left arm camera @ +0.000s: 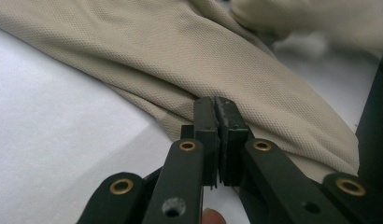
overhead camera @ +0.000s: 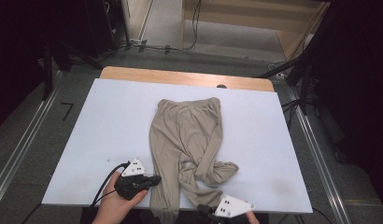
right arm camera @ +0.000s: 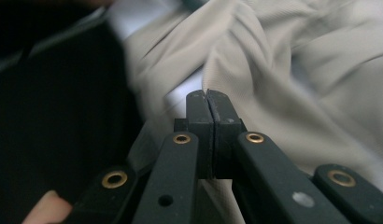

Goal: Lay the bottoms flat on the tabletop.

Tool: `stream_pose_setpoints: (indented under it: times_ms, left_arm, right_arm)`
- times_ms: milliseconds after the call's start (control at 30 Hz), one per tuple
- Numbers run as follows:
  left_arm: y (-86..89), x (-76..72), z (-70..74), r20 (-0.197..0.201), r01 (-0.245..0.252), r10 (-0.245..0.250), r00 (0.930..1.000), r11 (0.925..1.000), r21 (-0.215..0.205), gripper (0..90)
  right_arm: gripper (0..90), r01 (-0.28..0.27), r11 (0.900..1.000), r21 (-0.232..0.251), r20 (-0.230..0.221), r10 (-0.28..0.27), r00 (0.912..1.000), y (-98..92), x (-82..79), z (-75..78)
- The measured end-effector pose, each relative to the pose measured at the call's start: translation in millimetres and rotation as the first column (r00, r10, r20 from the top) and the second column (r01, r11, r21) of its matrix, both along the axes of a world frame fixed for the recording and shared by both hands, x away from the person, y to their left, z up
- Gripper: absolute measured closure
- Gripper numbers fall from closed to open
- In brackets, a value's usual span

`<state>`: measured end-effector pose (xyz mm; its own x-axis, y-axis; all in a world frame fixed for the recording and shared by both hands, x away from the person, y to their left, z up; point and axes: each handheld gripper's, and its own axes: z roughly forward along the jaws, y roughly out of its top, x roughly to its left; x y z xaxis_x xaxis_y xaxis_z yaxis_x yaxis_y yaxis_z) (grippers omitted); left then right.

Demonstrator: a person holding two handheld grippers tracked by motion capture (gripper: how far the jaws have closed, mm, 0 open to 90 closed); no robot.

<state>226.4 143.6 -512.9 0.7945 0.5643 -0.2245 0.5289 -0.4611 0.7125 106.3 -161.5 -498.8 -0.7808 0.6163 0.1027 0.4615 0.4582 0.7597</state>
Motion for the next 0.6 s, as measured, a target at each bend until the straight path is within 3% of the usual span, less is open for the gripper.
stream_pose_setpoints:
  times_ms: [67,133,167,267,333,433,500,567,600]
  left_arm:
    - [-0.3,-0.8,2.1,0.009,0.014,-0.014,0.9999,0.9999,-0.004,82.5]
    - [-1.0,-5.7,12.9,0.043,0.029,-0.027,0.9987,0.9983,-0.051,77.5]
    - [-3.0,-8.2,20.7,0.058,0.032,-0.028,0.9979,0.9968,-0.074,74.6]
    - [-17.1,-13.3,40.7,0.1,0.063,-0.052,0.9936,0.9925,-0.105,67.6]
    - [-31.9,-13.1,44.7,0.089,0.099,-0.089,0.9921,0.989,-0.11,63.4]
    - [-59.5,-11.7,36.8,0.081,0.122,-0.118,0.9897,0.9909,-0.056,56.4]
    - [-75.3,-9.1,27.6,0.043,0.136,-0.135,0.9898,0.9904,-0.023,53.0]
    - [-88.2,-9.9,20.0,0.036,0.134,-0.135,0.9901,0.9905,0.03,56.7]
    - [-92.7,-10.6,17.0,0.039,0.133,-0.135,0.9901,0.9897,0.053,58.6]
  right_arm:
    - [81.1,-0.039,0.999,0.004,-0.015,0.039,0.9991,1.5,-9.9,-1.7]
    - [64.5,-0.071,0.996,0.05,-0.022,0.073,0.9971,-1.6,-13.6,4.7]
    - [59.4,-0.064,0.996,0.067,0.001,0.064,0.9979,-4.2,-13.8,10.0]
    - [54.1,0.01,0.996,0.087,0.076,-0.017,0.997,-13.3,-1.8,25.2]
    - [56.2,0.101,0.991,0.086,0.081,-0.108,0.9908,-17.3,15.6,28.5]
    - [58.6,0.209,0.977,0.039,0.092,-0.212,0.973,-15.8,43.5,21.8]
    - [58.4,0.24,0.971,0.025,0.067,-0.241,0.9682,-11.4,60.1,13.9]
    - [53.8,0.277,0.961,-0.013,0.069,-0.275,0.9589,-5.9,71.4,6.3]
    - [49.6,0.308,0.951,-0.036,0.074,-0.305,0.9495,-3.0,74.8,3.1]
